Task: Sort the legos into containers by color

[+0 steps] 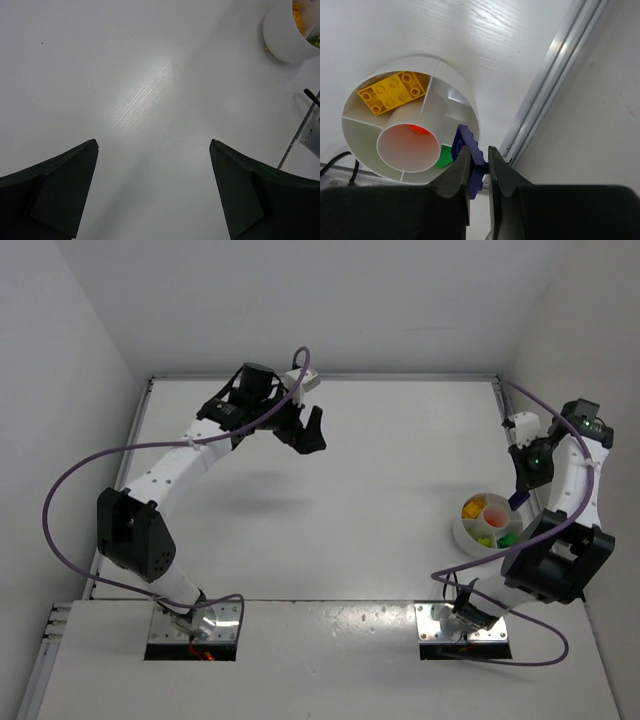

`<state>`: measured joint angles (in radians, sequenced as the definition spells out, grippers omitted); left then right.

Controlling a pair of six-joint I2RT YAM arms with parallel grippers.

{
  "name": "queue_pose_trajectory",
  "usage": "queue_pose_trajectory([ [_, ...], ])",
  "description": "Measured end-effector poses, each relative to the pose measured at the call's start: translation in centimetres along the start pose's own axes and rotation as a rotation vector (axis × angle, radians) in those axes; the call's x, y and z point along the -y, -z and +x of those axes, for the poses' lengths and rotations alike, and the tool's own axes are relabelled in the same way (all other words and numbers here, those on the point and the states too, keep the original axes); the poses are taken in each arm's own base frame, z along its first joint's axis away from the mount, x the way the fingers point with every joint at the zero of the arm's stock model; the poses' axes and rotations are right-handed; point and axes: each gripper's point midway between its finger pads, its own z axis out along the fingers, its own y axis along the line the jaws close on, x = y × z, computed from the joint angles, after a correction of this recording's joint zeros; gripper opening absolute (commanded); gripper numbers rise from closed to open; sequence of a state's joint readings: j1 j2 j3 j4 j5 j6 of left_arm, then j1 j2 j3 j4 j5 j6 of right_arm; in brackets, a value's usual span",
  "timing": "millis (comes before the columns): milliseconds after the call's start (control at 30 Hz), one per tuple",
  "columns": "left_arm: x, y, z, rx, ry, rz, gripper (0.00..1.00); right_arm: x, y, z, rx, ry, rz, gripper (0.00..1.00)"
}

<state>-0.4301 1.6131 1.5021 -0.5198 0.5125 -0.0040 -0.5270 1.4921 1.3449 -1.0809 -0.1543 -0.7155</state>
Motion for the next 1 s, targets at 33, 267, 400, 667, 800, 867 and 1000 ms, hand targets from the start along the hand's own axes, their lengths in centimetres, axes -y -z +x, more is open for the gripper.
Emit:
queue_pose_trajectory([
  [33, 0.0, 0.0, 0.0, 0.000, 0.000, 0.000, 1.00, -0.2, -0.3, 0.2, -0.002, 0.000, -0.009, 0.00],
  [267, -0.3, 0.1, 0.1, -0.003, 0.000, -0.006, 1.00, -0.8, -2.0, 0.5, 0.000, 0.019, -0.037, 0.00],
  [400, -0.4, 0.0, 0.2, -0.006, -0.002, -0.006, 1.00, -1.3, -2.9, 0.8, 0.001, 0.027, -0.055, 0.05],
  [667, -0.7, -0.2, 0.6, -0.020, 0.002, -0.016, 1.00, -1.6, -3.8, 1.0, 0.005, 0.045, -0.060, 0.34],
  [800, -1.2, -0.1, 0.6, -0.019, 0.019, -0.032, 1.00, -1.5, -3.5, 0.8, 0.007, 0.047, -0.062, 0.42],
  [867, -1.8, 0.1, 0.7, -0.016, 0.039, -0.044, 1.00, -1.2, -2.8, 0.3, 0.018, 0.046, -0.053, 0.42],
  [1000, -4.4, 1.4, 0.6, 0.007, 0.115, -0.076, 1.00, 0.5, 0.8, -3.0, 0.092, 0.044, -0.008, 0.43],
])
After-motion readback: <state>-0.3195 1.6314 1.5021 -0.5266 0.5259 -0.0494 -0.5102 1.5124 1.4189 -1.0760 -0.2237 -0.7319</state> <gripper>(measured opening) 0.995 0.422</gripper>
